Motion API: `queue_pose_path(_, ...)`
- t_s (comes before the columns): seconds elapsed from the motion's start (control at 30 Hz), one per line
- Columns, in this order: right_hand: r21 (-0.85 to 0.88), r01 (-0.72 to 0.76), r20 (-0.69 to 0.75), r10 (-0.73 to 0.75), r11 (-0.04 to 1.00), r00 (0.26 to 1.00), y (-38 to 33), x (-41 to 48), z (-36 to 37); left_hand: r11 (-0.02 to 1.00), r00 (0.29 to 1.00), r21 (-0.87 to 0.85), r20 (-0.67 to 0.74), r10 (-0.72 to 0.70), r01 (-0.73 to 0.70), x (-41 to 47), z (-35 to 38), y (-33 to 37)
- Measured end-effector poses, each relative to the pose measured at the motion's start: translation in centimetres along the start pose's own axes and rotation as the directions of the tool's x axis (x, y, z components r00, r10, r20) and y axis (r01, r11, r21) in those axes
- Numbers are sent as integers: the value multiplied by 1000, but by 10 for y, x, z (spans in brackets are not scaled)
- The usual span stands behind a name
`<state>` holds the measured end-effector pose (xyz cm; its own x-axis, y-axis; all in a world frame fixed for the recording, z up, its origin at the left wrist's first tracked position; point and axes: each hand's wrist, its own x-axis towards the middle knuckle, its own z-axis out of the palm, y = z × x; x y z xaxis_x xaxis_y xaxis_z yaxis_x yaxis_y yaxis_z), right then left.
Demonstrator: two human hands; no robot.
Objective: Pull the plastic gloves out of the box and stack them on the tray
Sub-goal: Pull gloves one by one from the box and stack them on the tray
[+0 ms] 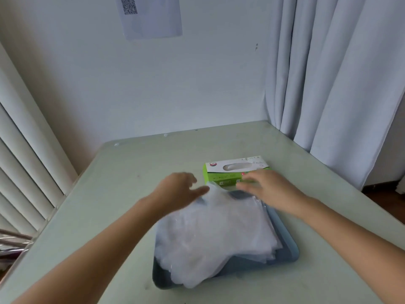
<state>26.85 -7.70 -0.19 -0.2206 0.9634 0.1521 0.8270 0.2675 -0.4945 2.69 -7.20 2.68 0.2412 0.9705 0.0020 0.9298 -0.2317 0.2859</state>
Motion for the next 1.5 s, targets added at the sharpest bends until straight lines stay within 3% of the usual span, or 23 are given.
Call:
queue_pose_path(0.07,-57,-135,-185,123,989,975,10,34,-8,996,995,-91,-97,4,-13,28,-6,3)
queue_pose_path(0.1,-98,-189,-204,166,977,965,14,50,-10,992,994,-123,-104,14,-27,42,-7,7)
queue_pose_path(0.27,-95,-410,-70,405,907,912,8,102,-3,984,996,-158,-12,85,-86,91,4,16)
queue_pose_path(0.37,-214,-479,-45,481,851,875,-1,113,10,987,992,-139,87,89,-76,109,16,19)
queue_pose_path(0.5,-345,-495,-27,519,797,854,-16,125,23,993,970,-110,236,61,-35,122,35,19)
queue_pose_path(0.67,-368,-487,-64,501,792,863,-21,133,33,985,978,-171,197,71,-37,128,47,13)
queue_pose_path(1.0,-294,-482,-96,477,825,874,-21,121,22,980,961,-184,247,123,-78,126,49,8)
queue_pose_path(1.17,-24,-437,-54,436,899,899,-7,127,6,977,962,-199,243,123,-74,128,50,7)
queue_pose_path(1.33,262,-437,-20,457,861,889,7,125,-12,972,966,-228,230,115,-62,130,54,5)
queue_pose_path(1.5,401,-379,-48,432,834,900,-5,112,-55,968,965,-243,234,116,-57,132,55,4)
